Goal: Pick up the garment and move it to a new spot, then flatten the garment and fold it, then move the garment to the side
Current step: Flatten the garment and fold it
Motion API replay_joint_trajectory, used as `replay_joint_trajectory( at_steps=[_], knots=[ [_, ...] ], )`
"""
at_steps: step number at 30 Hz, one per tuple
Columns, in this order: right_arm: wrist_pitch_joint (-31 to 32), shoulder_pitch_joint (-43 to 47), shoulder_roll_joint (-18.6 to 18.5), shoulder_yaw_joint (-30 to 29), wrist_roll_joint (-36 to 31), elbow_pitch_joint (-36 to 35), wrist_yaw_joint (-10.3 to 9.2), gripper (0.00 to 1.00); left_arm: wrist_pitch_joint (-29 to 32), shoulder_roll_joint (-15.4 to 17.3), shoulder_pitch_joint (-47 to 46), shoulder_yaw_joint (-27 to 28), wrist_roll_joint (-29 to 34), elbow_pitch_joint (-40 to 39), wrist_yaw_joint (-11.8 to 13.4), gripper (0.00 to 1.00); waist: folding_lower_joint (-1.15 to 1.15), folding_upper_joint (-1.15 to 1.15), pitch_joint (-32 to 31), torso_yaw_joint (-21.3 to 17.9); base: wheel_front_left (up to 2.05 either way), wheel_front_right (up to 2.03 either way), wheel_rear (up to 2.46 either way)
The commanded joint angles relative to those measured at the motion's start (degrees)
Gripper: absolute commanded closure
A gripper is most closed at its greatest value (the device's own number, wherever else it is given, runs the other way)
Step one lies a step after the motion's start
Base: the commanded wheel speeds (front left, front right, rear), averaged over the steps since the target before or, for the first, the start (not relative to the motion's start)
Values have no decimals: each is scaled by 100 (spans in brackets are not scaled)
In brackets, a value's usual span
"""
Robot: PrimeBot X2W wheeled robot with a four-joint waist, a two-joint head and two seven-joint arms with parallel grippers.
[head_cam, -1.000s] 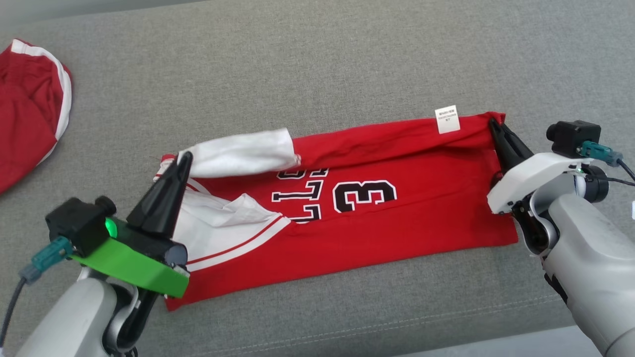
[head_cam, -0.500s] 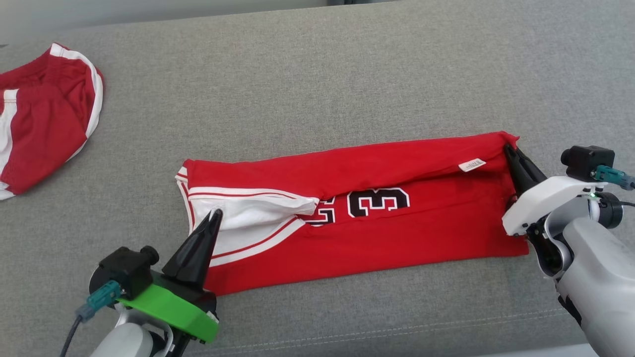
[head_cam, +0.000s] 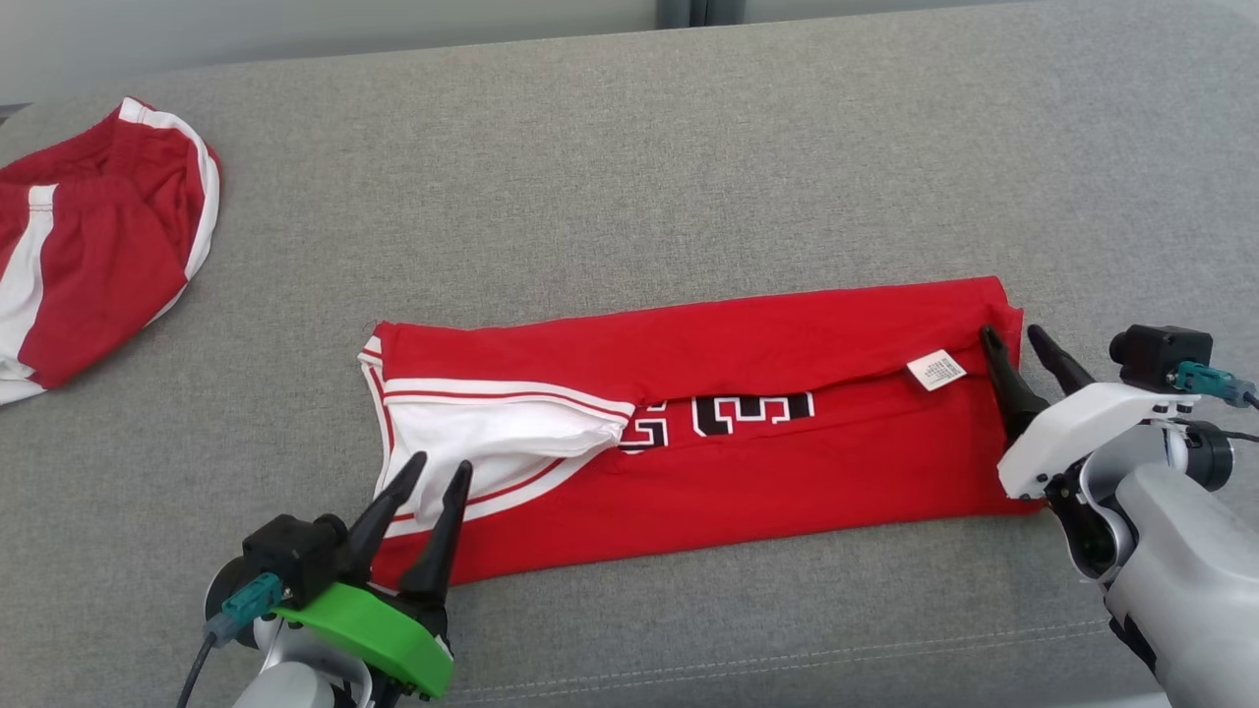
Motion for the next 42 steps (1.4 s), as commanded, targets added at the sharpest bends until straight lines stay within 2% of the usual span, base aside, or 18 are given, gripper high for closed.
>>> replay_joint_trajectory(
  at_steps=[1,8,13,20,28,35,42],
  knots=[
    [-14,40,-55,-60,-11,22,-6,0,2,-46,58,67,52,28,-7,0,0,0,-14,3,0,0,0],
    [-13,159,-63,-350,-199,-24,-6,0,2,-229,168,361,178,-83,-7,0,0,0,-96,40,0,0,0],
    [-13,378,17,-731,-445,-245,-6,0,2,-435,382,903,510,-290,-7,0,0,0,-231,58,0,0,0],
    [-14,840,214,-1371,-871,-506,-6,0,2,-895,785,1898,1481,-870,234,0,0,0,-447,132,0,0,0],
    [-13,1244,432,-1843,-1262,-570,-6,0,2,-1265,1199,2686,1918,-1215,277,0,0,0,-684,195,0,0,0],
    [-13,1411,562,-2091,-1510,-405,-6,0,2,-1442,1463,2981,2113,-1334,201,0,0,0,-808,240,0,0,0],
    [122,1065,620,-2167,-1652,-176,-6,0,2,-1517,1453,3029,2205,-1333,121,0,0,0,-804,291,0,0,0]
  ],
)
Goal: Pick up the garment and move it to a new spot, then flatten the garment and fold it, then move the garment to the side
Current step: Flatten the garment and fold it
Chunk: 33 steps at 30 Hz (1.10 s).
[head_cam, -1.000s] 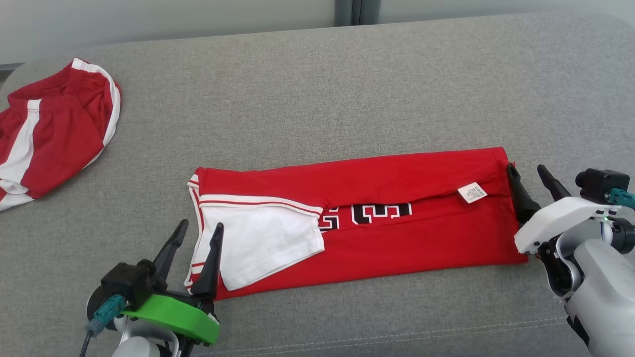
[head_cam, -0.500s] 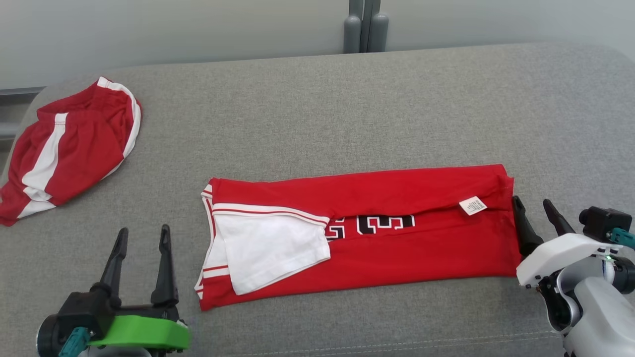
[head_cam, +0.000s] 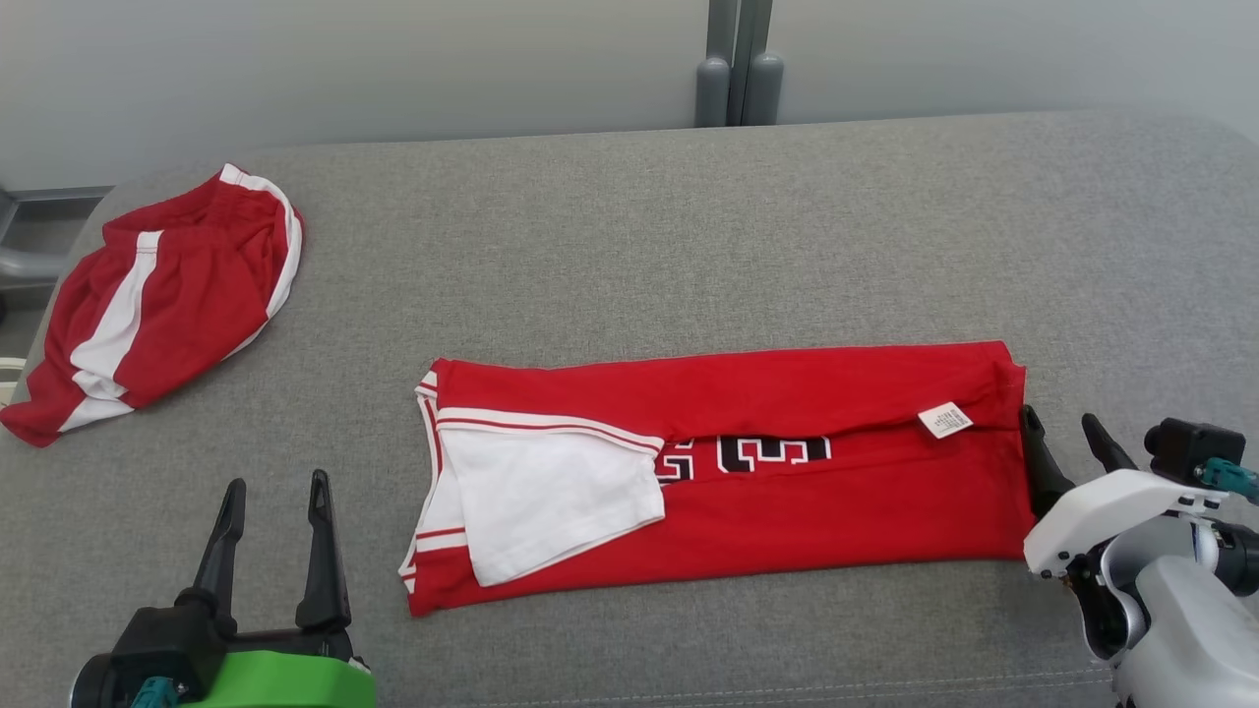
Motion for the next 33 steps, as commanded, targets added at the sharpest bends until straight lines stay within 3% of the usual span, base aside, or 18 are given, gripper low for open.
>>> replay_joint_trajectory(
  at_steps=[1,22,23,24,26,33],
  knots=[
    [36,-135,13,-21,-43,54,-6,0,2,-1,18,8,42,13,-25,0,0,0,21,20,0,0,0],
    [524,-1078,145,75,-84,1755,-6,0,2,-35,-283,-120,-23,115,-103,0,0,0,378,319,0,0,0],
    [526,-1115,147,81,-58,1806,-6,9,2,-35,-291,-127,-21,119,-103,0,0,0,390,322,0,0,0],
    [519,-1146,139,97,-44,1842,-6,43,2,-34,-299,-129,-23,123,-105,0,0,0,404,326,0,0,0],
    [492,-1169,141,139,-5,1911,-6,100,2,-35,-314,-138,-25,133,-107,0,0,0,427,334,0,0,0],
    [310,-1267,71,274,175,1964,-7,100,2,-34,-331,-107,-10,170,-112,0,0,0,444,312,0,0,0]
  ],
)
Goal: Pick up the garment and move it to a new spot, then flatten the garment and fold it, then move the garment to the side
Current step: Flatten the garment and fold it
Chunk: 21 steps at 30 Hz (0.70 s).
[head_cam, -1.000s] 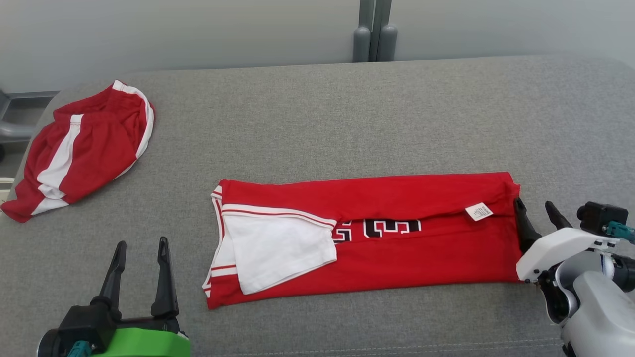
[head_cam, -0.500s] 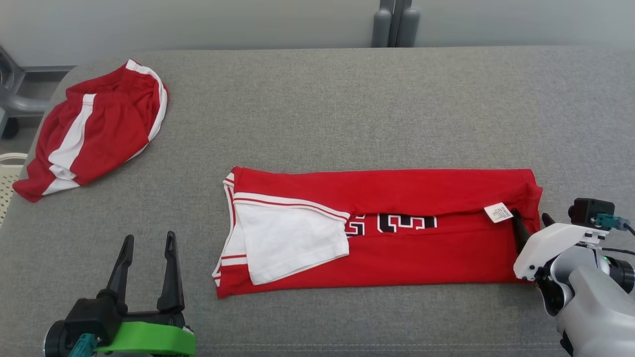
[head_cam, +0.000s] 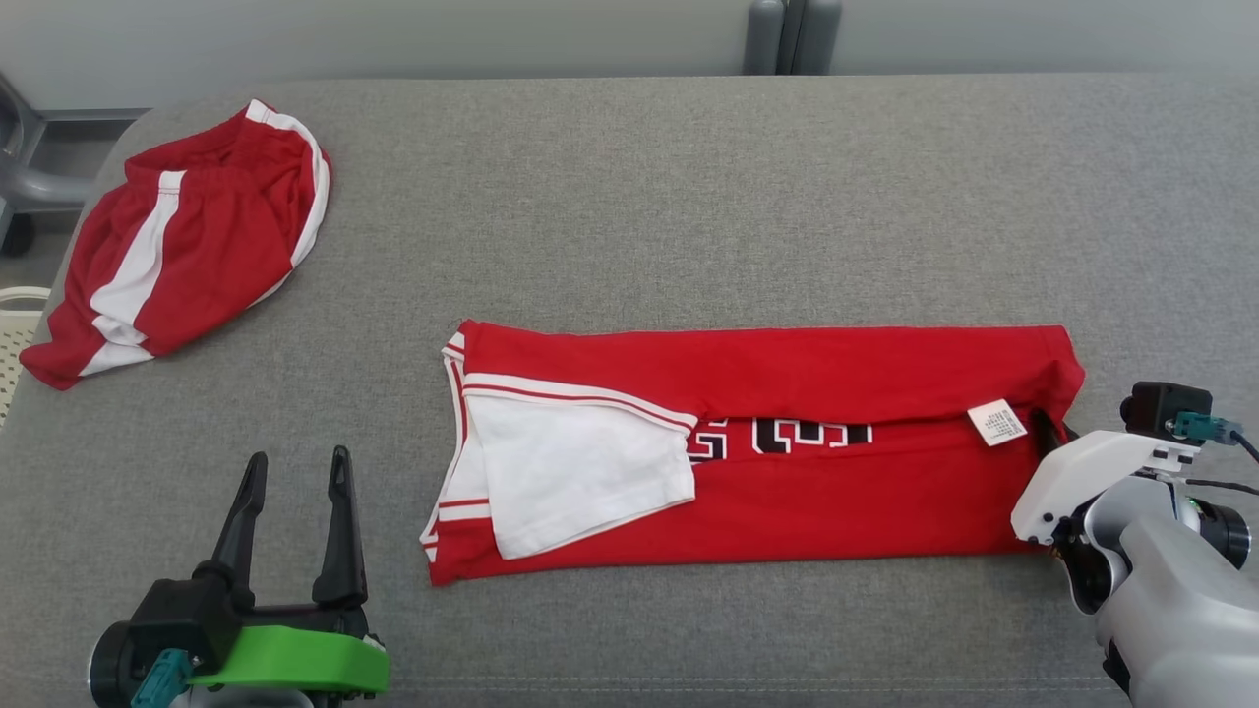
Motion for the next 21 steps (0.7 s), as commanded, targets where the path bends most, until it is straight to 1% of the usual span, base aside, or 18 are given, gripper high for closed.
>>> replay_joint_trajectory(
  at_steps=[1,6,15,19,21],
  knots=[
    [-79,-44,-85,31,77,3,-9,100,2,-1,-48,47,-2,10,-12,0,0,0,-6,-30,0,0,0],
    [-174,-101,-278,125,165,18,-11,100,2,-1,-38,74,21,-4,-12,0,0,0,-30,-143,0,0,0],
    [-264,-200,-814,191,271,64,-10,100,2,0,-45,44,-14,11,-1,0,0,0,-47,-341,0,0,0],
    [-225,-243,-814,227,416,-89,-10,100,2,0,-58,44,-30,23,-2,0,0,0,-57,-399,0,0,0],
    [-135,-210,-714,256,667,-327,-9,100,2,0,-64,38,-44,28,-1,0,0,0,-68,-437,0,0,0]
  ],
)
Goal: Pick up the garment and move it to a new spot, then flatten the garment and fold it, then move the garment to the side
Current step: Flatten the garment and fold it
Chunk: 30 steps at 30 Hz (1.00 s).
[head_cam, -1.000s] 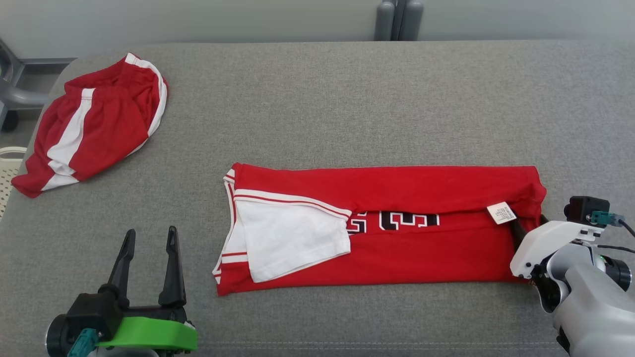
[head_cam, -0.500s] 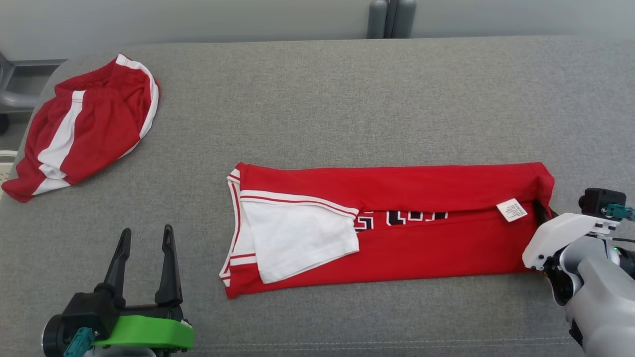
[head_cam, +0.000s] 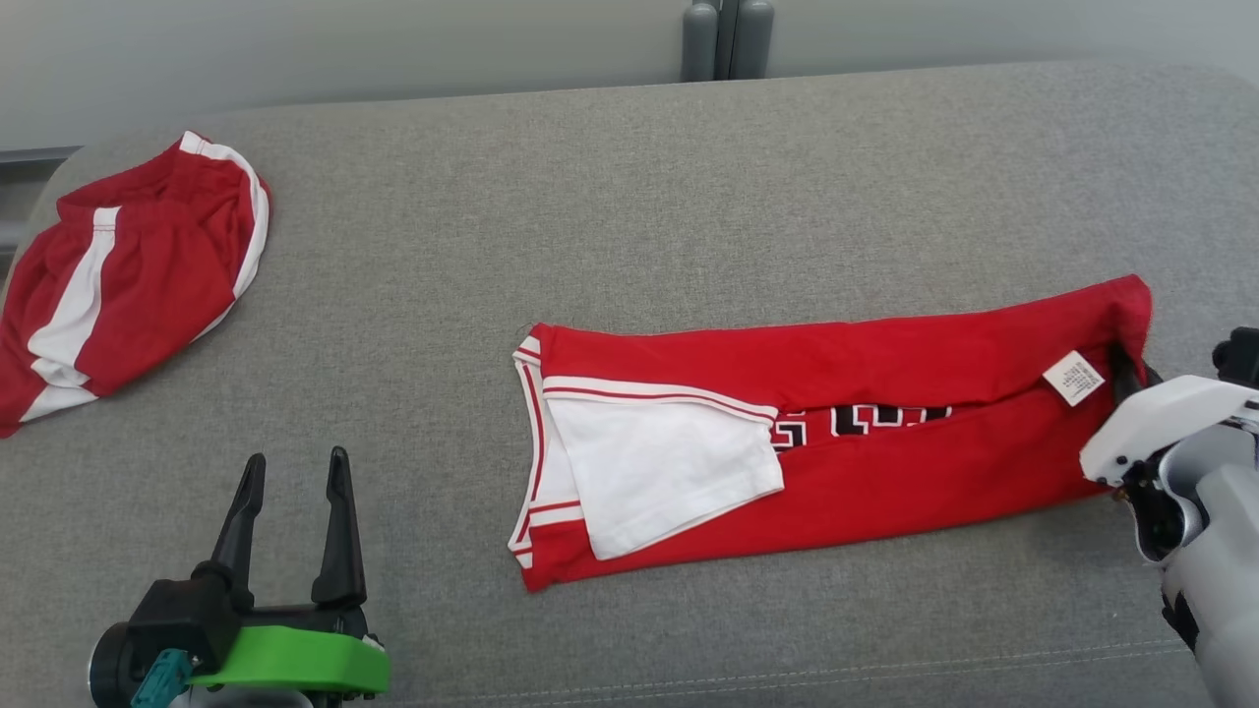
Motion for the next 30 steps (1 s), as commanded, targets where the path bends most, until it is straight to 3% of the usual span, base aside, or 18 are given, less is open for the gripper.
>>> replay_joint_trajectory(
  at_steps=[1,16,23,30],
  knots=[
    [56,1,53,33,135,-136,-9,100,2,2,-59,-6,-50,16,3,0,0,0,-17,-32,0,0,0],
    [1045,1134,81,752,2280,-3283,-5,100,3,3,-80,-113,-97,48,14,0,0,0,-108,88,0,0,0],
    [1267,1485,214,981,2693,-4189,-5,100,3,3,0,-121,-95,70,30,0,0,0,-208,252,0,0,0],
    [1402,1450,480,1174,2820,-4628,-5,100,3,3,-65,-209,-116,109,28,0,0,0,-243,423,0,0,0]
  ],
)
